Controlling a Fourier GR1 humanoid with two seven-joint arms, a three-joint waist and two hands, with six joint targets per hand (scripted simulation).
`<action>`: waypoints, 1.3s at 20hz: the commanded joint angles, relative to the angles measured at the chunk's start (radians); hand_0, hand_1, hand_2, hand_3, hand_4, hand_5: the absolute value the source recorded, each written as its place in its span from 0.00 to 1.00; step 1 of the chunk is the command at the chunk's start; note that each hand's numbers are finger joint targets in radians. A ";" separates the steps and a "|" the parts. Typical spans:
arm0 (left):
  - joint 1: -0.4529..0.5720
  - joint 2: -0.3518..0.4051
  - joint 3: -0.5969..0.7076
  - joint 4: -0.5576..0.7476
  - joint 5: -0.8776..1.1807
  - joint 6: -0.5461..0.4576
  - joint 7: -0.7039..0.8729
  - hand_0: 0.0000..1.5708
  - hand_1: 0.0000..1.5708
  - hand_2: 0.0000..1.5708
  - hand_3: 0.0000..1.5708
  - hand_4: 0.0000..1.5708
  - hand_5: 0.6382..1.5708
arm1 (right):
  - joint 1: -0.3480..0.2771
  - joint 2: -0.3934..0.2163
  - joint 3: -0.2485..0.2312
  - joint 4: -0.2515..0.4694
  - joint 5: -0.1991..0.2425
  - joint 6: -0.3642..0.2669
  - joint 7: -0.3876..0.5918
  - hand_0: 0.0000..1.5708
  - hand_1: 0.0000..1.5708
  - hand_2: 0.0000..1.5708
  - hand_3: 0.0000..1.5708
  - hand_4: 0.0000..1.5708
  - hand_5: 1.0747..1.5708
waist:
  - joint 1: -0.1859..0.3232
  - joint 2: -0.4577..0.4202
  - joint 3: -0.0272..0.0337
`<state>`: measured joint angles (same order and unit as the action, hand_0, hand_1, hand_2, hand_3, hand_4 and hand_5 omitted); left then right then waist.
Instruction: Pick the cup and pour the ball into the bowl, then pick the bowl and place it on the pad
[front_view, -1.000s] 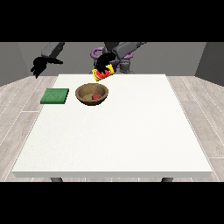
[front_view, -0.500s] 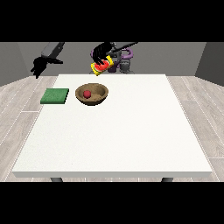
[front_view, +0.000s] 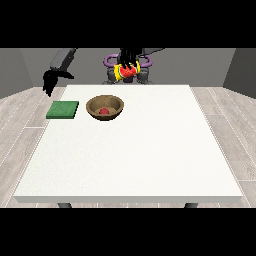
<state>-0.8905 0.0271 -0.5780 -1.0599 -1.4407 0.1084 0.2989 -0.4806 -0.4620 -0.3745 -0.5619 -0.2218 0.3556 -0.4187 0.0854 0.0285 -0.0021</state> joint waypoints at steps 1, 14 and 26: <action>0.063 0.040 0.169 -0.085 0.145 0.130 -0.013 0.26 0.26 1.00 1.00 0.64 0.99 | -0.005 -0.009 -0.024 0.006 -0.022 -0.016 0.024 0.00 0.00 0.00 0.00 0.31 0.98 | 0.075 0.023 -0.0013; 0.159 -0.026 0.515 -0.198 0.877 0.144 -0.351 0.50 0.50 0.45 0.06 0.55 0.96 | -0.113 0.042 -0.052 -0.054 -0.064 -0.086 -0.006 0.00 0.00 0.00 0.00 0.24 1.00 | 0.102 0.282 -0.0017; 0.300 0.024 0.667 0.014 1.152 0.085 -0.590 0.00 0.00 0.00 0.00 0.00 0.95 | -0.101 0.214 0.102 -0.143 0.001 -0.165 0.121 0.00 0.00 0.00 0.00 0.00 0.95 | -0.062 0.169 0.0016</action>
<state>-0.6152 0.0196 0.0264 -1.1175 -0.3455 0.2178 -0.2314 -0.6027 -0.3075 -0.3212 -0.6734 -0.2415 0.2208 -0.3301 0.0757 0.2522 -0.0014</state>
